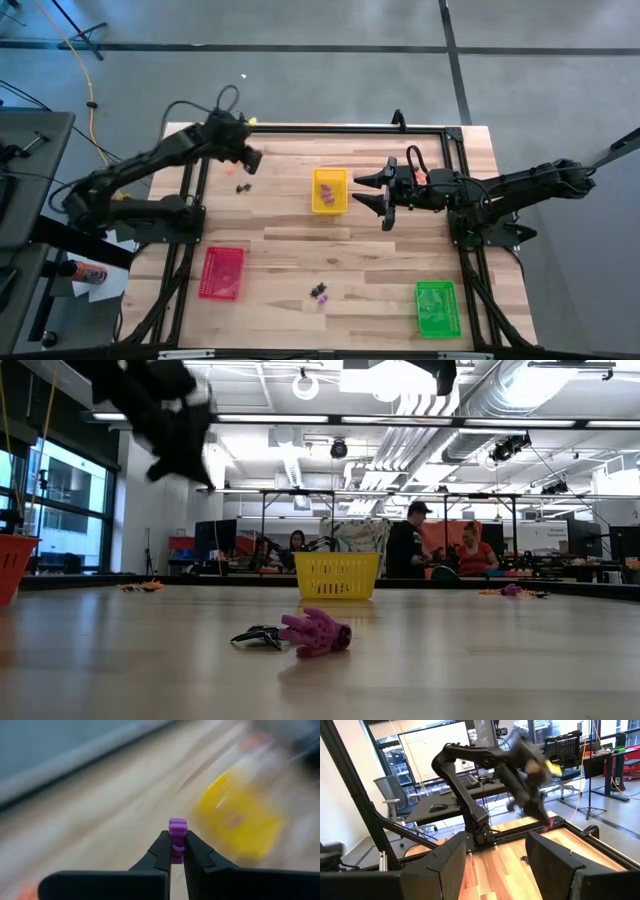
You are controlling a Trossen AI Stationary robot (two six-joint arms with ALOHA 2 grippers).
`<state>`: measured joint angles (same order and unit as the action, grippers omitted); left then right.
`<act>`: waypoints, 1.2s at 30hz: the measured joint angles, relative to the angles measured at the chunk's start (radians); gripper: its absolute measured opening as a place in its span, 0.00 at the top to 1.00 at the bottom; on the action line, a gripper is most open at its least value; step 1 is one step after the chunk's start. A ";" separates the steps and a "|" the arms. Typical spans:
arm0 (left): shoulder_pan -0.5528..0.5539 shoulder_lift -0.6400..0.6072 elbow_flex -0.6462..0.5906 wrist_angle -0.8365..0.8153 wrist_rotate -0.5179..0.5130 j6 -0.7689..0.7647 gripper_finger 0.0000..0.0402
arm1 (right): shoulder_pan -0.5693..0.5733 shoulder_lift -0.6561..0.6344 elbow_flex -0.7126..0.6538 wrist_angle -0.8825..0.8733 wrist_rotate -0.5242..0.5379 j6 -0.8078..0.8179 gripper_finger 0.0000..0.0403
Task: Sort Halloween decoration
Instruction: Put the top left skeleton toy into the yellow bin
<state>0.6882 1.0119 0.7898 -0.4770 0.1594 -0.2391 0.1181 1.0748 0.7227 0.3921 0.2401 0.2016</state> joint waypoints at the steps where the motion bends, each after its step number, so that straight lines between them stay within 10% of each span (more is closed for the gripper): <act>1: -0.027 -0.031 0.000 0.063 0.001 -0.008 0.99 | 0.000 0.000 0.000 0.000 0.000 0.000 0.50; 10: -0.339 -0.158 0.002 0.509 -0.016 -0.089 0.99 | 0.000 0.000 0.000 0.008 0.000 0.001 0.50; 21: -0.764 -0.002 0.002 0.720 -0.252 0.020 0.99 | 0.000 0.000 0.000 0.089 -0.006 0.004 0.50; 36: -0.801 0.056 0.002 0.804 -0.276 0.032 0.99 | 0.001 0.000 0.000 0.091 -0.008 0.000 0.50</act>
<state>-0.1123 1.0676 0.7914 0.3267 -0.1165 -0.2071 0.1186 1.0748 0.7227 0.4831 0.2322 0.2016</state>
